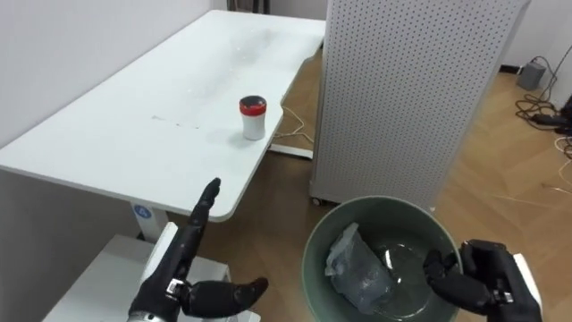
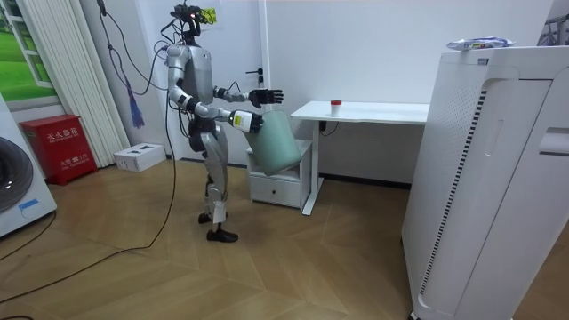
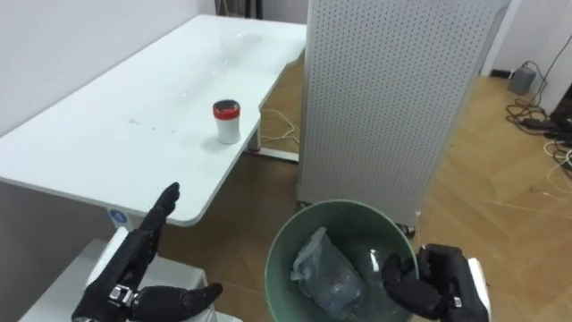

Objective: Pick garbage

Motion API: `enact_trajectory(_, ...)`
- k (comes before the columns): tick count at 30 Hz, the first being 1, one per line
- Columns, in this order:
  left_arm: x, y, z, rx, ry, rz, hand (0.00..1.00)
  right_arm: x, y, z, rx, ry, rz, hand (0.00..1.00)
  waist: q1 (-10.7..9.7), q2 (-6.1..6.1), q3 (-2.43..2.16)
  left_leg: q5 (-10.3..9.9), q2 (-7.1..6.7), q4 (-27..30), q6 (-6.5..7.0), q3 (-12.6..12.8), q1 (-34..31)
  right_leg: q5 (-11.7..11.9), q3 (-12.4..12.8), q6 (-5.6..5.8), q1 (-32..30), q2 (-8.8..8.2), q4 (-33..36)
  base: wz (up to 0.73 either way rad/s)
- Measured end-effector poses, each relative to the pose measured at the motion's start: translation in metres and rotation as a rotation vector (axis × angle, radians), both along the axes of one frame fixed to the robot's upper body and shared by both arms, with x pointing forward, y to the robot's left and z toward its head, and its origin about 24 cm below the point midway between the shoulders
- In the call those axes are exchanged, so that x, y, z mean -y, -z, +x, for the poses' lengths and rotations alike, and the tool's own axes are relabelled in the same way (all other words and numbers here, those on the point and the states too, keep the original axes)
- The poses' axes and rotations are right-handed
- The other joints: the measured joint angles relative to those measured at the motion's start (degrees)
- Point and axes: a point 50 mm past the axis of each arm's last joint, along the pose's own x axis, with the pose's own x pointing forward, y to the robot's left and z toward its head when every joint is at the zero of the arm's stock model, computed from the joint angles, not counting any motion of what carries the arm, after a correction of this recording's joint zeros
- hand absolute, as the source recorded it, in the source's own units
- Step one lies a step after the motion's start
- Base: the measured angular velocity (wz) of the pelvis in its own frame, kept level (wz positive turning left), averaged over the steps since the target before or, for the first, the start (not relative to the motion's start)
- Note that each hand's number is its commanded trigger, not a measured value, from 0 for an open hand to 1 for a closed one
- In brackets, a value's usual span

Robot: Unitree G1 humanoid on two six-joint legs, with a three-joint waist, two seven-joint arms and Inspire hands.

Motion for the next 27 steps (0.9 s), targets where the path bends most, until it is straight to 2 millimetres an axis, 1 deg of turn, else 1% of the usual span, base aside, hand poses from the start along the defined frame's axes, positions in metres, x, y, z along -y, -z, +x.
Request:
enact_trajectory(1, 0.001, -0.003, 0.0, 0.018, -0.005, -0.007, 0.0, 0.0, -0.001, 0.0, 0.007, -0.002, -0.001, 1.0, 0.7, 0.0, 0.0, 0.0, 0.08, 0.1, 0.0, 0.4, 0.0, 0.2, -0.1, -0.19, -0.3, 0.14, 0.0, -0.3)
enact_trajectory(3, 0.002, -0.007, 0.001, 0.039, -0.012, -0.014, 0.0, -0.001, -0.001, 0.0, 0.012, -0.006, -0.003, 1.0, 1.1, 0.02, 0.0, 0.0, 0.39, 0.2, -0.01, 0.4, 0.0, 0.5, -0.1, -0.43, -0.3, 0.45, -0.4, -0.23)
enact_trajectory(4, 0.002, -0.01, 0.001, 0.054, -0.015, -0.016, 0.0, -0.002, 0.0, -0.002, 0.011, -0.005, 0.003, 1.0, 1.0, 0.04, -0.01, 0.0, 0.76, 0.2, -0.12, 0.4, 0.0, 0.8, -0.3, -0.61, -0.1, 0.77, -1.1, -0.1)
enact_trajectory(8, -0.001, -0.014, 0.002, 0.079, -0.056, -0.029, 0.0, -0.005, 0.005, -0.005, -0.003, -0.009, 0.022, 1.0, 1.2, 0.23, 0.06, 0.0, 1.19, 0.8, -0.35, 0.3, 0.1, 0.9, -1.0, -1.01, -0.2, 1.05, -1.0, -0.14)
enact_trajectory(11, -0.006, -0.014, 0.001, 0.087, -0.099, -0.032, 0.0, -0.005, 0.009, -0.011, -0.025, -0.01, 0.028, 1.0, 2.0, 0.26, 0.11, -0.1, 1.79, 3.1, -0.56, -0.2, -0.1, 0.7, -3.7, -2.01, -0.1, 0.78, -0.4, -0.26)
enact_trajectory(12, -0.007, -0.014, 0.001, 0.089, -0.115, -0.037, 0.0, -0.005, 0.012, -0.013, -0.035, -0.007, 0.029, 1.0, 2.1, 0.27, 0.14, -0.3, 2.07, 4.4, -0.85, -0.4, -0.2, 0.2, -4.0, -2.53, -0.1, 0.77, 0.2, -0.17)
enact_trajectory(14, -0.009, -0.013, 0.001, 0.086, -0.133, -0.061, 0.0, -0.005, 0.015, -0.017, -0.049, -0.005, 0.029, 1.0, 2.1, 0.21, 0.22, -0.3, 2.83, 8.5, -0.93, -0.4, -1.4, -0.8, -4.2, -3.05, 0.1, 0.72, 0.5, -0.15)
enact_trajectory(15, -0.01, -0.012, 0.001, 0.08, -0.151, -0.084, 0.0, -0.005, 0.016, -0.019, -0.055, -0.004, 0.03, 1.0, 2.3, 0.2, 0.28, -0.3, 3.36, 12.9, -0.93, -0.4, -2.7, -2.0, -3.7, -3.49, 0.1, 0.77, 1.4, -0.26)
enact_trajectory(16, -0.011, -0.01, -0.001, 0.073, -0.165, -0.106, 0.0, -0.005, 0.017, -0.02, -0.061, -0.003, 0.028, 1.0, 2.5, 0.64, 0.49, -0.2, 4.59, 17.8, -1.01, -1.1, -3.8, -2.4, -2.5, -3.8, 0.5, 1.28, 2.0, -0.32)
enact_trajectory(17, -0.011, -0.009, -0.002, 0.071, -0.174, -0.112, 0.0, -0.005, 0.017, -0.021, -0.063, -0.004, 0.027, 1.0, 2.6, 0.87, 0.57, -0.1, 5.09, 20.0, -1.19, -1.9, -4.3, -2.6, -1.6, -4.11, 1.1, 1.93, 2.2, -0.44)
enact_trajectory(18, -0.012, -0.007, -0.004, 0.065, -0.191, -0.12, 0.0, -0.006, 0.018, -0.021, -0.066, -0.012, 0.022, 1.0, 3.0, 1.23, 0.77, 0.9, 5.53, 24.0, -1.96, -4.4, -5.8, -3.2, -0.1, -4.88, 1.9, 2.83, 2.5, -0.45)
enact_trajectory(19, -0.012, -0.005, -0.006, 0.058, -0.202, -0.122, 0.0, -0.007, 0.018, -0.021, -0.069, -0.02, 0.019, 1.0, 3.4, 1.0, 0.92, 1.0, 4.83, 25.8, -2.04, -7.3, -8.1, -3.6, 1.3, -5.39, 2.0, 3.34, 2.7, -0.39)
enact_trajectory(20, -0.012, -0.003, -0.006, 0.056, -0.203, -0.123, 0.0, -0.008, 0.019, -0.021, -0.07, -0.019, 0.021, 1.0, 3.4, 1.13, 0.9, 0.6, 3.98, 25.8, -1.57, -8.8, -9.5, -3.7, 2.3, -5.46, 2.0, 3.75, 2.7, -0.3)
enact_trajectory(21, -0.012, -0.001, -0.006, 0.051, -0.213, -0.129, 0.0, -0.008, 0.019, -0.022, -0.072, -0.016, 0.027, 1.0, 3.4, 0.91, 1.05, 0.0, 1.9, 25.0, -0.64, -11.2, -12.7, -4.2, 3.8, -5.18, 1.9, 3.74, 3.0, -0.38)
enact_trajectory(22, -0.013, 0.002, -0.007, 0.043, -0.231, -0.131, 0.0, -0.008, 0.02, -0.022, -0.073, -0.014, 0.03, 1.0, 3.9, 0.73, 1.17, 0.1, 0.09, 23.0, -0.68, -12.4, -15.8, -4.3, 5.3, -5.04, 1.8, 3.68, 3.1, -0.48)
enact_trajectory(23, -0.014, 0.004, -0.007, 0.039, -0.242, -0.13, 0.0, -0.008, 0.02, -0.022, -0.073, -0.014, 0.033, 1.0, 4.2, 0.68, 1.19, 0.4, -0.7, 21.3, -0.76, -12.9, -17.3, -4.4, 6.0, -5.04, 1.8, 3.69, 3.1, -0.55)
enact_trajectory(24, -0.015, 0.004, -0.007, 0.04, -0.263, -0.13, 0.0, -0.01, 0.02, -0.022, -0.075, -0.016, 0.037, 1.0, 4.4, 0.62, 1.21, 1.6, -2.27, 17.1, -1.06, -14.5, -20.4, -4.6, 6.5, -5.04, 1.8, 3.69, 3.1, -0.42)
enact_trajectory(25, -0.016, 0.004, -0.007, 0.046, -0.279, -0.132, 0.0, -0.012, 0.022, -0.023, -0.083, -0.025, 0.037, 1.0, 4.6, 0.54, 1.17, 4.6, -3.37, 11.6, -1.14, -16.3, -23.0, -5.2, 7.2, -5.09, 1.9, 3.85, 3.4, -0.43)
enact_trajectory(26, -0.017, 0.005, -0.008, 0.047, -0.286, -0.133, 0.0, -0.013, 0.023, -0.023, -0.09, -0.03, 0.037, 1.0, 5.2, 0.36, 1.18, 6.2, -3.87, 8.0, -1.35, -17.4, -23.7, -5.6, 8.1, -5.12, 1.8, 3.92, 4.1, -0.6)
enact_trajectory(27, -0.017, 0.009, -0.008, 0.036, -0.298, -0.133, 0.0, -0.014, 0.025, -0.025, -0.103, -0.036, 0.039, 1.0, 6.2, 0.25, 1.24, 8.9, -4.4, 2.1, -1.56, -19.4, -24.3, -7.0, 9.2, -4.89, 1.8, 3.96, 5.5, -0.72)
